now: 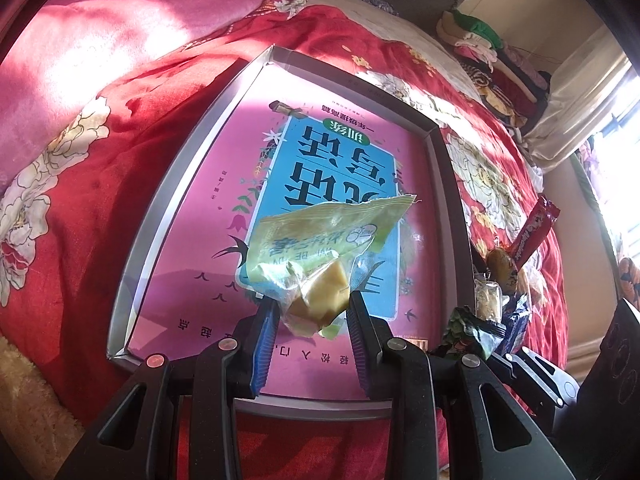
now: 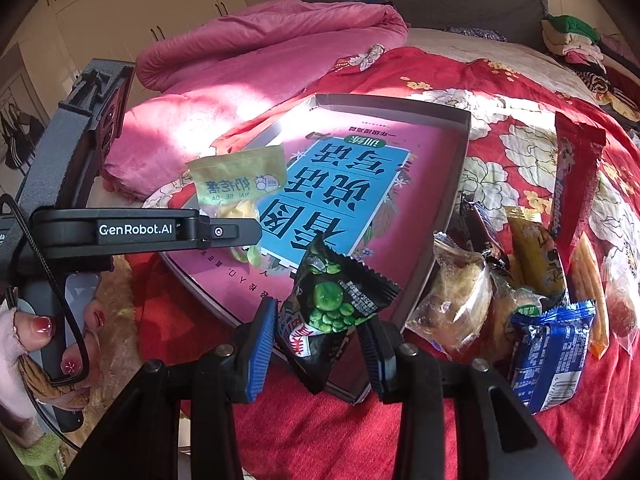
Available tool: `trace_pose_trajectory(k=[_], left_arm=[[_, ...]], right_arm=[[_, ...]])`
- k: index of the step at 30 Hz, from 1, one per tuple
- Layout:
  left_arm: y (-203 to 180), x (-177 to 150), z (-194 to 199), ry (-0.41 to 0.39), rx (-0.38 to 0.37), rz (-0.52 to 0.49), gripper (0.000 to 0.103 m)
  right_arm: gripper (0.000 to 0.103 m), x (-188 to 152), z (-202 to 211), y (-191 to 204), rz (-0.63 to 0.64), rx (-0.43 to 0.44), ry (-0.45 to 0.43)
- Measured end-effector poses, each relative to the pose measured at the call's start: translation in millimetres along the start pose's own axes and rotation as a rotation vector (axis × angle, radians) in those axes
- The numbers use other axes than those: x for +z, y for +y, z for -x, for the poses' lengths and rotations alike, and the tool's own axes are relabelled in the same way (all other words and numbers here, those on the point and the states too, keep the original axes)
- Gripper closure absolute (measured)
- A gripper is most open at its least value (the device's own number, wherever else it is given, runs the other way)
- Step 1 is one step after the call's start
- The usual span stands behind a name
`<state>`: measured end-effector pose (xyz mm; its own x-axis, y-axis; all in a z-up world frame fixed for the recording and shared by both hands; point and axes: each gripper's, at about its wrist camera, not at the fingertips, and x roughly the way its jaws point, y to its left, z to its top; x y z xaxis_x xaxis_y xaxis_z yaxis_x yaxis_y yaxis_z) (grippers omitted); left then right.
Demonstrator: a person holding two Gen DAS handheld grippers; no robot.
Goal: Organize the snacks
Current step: 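Carry the light green bag onto the pink tray while the right tool carries the pea bag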
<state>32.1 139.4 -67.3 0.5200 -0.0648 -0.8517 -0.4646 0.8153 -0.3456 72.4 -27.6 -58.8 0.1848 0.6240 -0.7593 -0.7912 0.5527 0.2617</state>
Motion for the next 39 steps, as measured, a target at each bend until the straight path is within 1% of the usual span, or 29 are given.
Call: trace_pose_trajectory(k=[13,27,36,39], left_arm=[[-6,-4,-11,0.041,0.015,-0.027,0.068],[-6,-4,-11,0.042,0.017,-0.026,0.067],[-3,-2,-6,0.019,0.016,-0.006,0.065],[-3,0,-1,-0.006,0.013,-0.004,0.061]], right_arm=[[0.062,-4,-3,3,0.017,0.002,0.024],[0.062,-4,3,-3,-0.012,0.007,0.007],[0.062,-3,7,-3,-0.017,0.006,-0.012],[0.062,-3,9,-3,-0.02,0.003,-0.016]])
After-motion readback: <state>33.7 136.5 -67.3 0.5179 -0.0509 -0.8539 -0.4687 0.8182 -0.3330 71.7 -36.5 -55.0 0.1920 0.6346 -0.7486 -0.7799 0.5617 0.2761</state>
